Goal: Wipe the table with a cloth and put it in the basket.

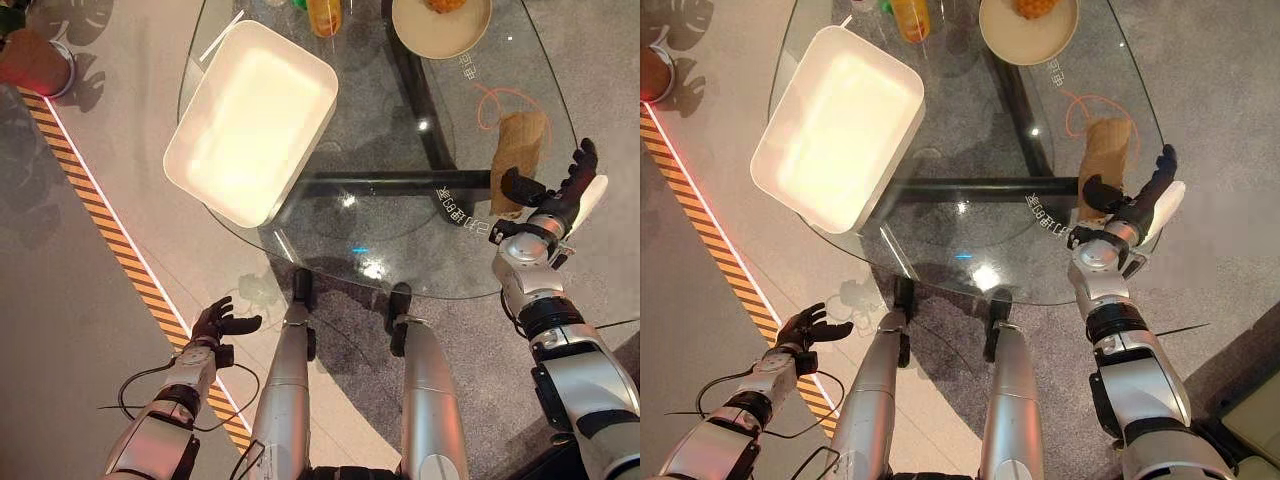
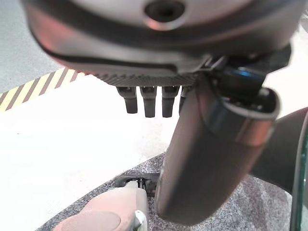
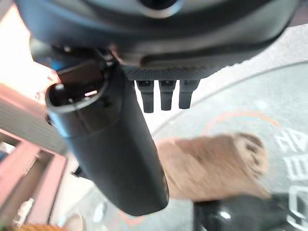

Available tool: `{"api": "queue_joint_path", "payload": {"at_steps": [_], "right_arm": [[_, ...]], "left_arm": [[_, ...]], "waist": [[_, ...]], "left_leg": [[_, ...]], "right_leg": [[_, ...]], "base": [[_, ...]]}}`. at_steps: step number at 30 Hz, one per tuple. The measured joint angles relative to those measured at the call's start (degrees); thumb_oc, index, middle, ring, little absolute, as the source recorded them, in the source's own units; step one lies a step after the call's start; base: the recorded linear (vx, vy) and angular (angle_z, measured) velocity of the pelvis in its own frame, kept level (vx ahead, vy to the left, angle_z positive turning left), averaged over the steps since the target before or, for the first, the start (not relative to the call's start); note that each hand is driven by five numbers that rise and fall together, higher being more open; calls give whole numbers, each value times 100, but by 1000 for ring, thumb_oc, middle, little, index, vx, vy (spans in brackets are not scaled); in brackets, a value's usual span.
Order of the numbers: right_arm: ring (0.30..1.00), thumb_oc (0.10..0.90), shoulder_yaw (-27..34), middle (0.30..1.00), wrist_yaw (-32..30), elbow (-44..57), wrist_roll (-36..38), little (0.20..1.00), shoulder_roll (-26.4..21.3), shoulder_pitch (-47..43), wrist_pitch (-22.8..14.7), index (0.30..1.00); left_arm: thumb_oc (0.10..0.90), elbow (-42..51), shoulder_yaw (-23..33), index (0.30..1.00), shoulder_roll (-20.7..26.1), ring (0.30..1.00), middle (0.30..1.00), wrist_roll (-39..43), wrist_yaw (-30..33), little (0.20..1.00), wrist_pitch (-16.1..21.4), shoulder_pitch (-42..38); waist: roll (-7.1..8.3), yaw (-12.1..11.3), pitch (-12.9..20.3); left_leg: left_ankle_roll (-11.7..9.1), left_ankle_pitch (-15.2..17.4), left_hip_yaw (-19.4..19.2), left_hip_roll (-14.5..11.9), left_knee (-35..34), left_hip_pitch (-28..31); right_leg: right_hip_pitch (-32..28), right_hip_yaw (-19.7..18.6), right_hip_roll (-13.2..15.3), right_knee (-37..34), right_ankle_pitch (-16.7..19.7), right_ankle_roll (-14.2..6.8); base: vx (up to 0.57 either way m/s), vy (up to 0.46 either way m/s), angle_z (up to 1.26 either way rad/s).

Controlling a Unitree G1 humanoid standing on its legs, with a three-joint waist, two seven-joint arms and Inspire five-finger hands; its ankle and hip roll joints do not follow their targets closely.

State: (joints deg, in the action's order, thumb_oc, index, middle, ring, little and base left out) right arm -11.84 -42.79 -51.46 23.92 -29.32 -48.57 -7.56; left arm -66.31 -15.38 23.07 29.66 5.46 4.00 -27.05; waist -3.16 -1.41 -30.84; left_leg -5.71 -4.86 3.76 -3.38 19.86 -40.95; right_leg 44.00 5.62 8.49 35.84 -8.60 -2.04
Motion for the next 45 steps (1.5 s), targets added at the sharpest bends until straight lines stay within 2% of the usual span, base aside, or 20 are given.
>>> {"api": "queue_joint_path", "payload": {"at_steps": [7, 16, 30, 37, 45], "right_arm": [[900, 800, -5, 900, 411, -395, 314, 900, 170, -97, 171, 900], [900, 800, -7, 900, 641, -765, 447, 900, 210, -303, 281, 900], [900, 800, -4, 900, 635, -1129, 523, 900, 206, -490, 396, 900], [900, 800, -47, 900, 527, -1426, 288, 900, 213, -669, 467, 900], [900, 800, -226, 900, 230, -1521, -316, 900, 208, -782, 770, 900]], "left_arm": [[800, -8, -127, 900, -6, 900, 900, -4, 0, 900, 3, -7], [800, -18, -191, 900, -34, 900, 900, -5, 8, 900, 4, -6], [800, -30, -200, 900, -242, 900, 900, -6, 15, 900, -19, -30], [800, -83, -212, 900, -243, 900, 900, -6, 15, 900, -17, -52], [800, -100, -227, 900, -249, 900, 900, -5, 15, 900, -18, -68]], "waist": [[-3, -23, 0], [-10, -57, 0], [-64, -141, 1], [-69, -167, 1], [-93, -167, 1]], "left_leg": [[-3, -2, 0, 3, 10, 3], [6, 3, 6, 3, 11, 39], [1, 0, 8, 0, -6, 53], [-2, 0, 15, 1, -2, 50], [-52, -33, 20, 2, -27, -13]], "right_leg": [[0, 0, 7, 20, -9, 0], [1, -9, 4, 74, -38, 36], [8, -8, 5, 115, -77, 33], [49, -5, 13, 205, -129, 55], [127, -1, 15, 218, -130, 51]], "base": [[0, 0, 0], [0, 0, 0], [0, 0, 0], [0, 0, 0], [0, 0, 0]]}}
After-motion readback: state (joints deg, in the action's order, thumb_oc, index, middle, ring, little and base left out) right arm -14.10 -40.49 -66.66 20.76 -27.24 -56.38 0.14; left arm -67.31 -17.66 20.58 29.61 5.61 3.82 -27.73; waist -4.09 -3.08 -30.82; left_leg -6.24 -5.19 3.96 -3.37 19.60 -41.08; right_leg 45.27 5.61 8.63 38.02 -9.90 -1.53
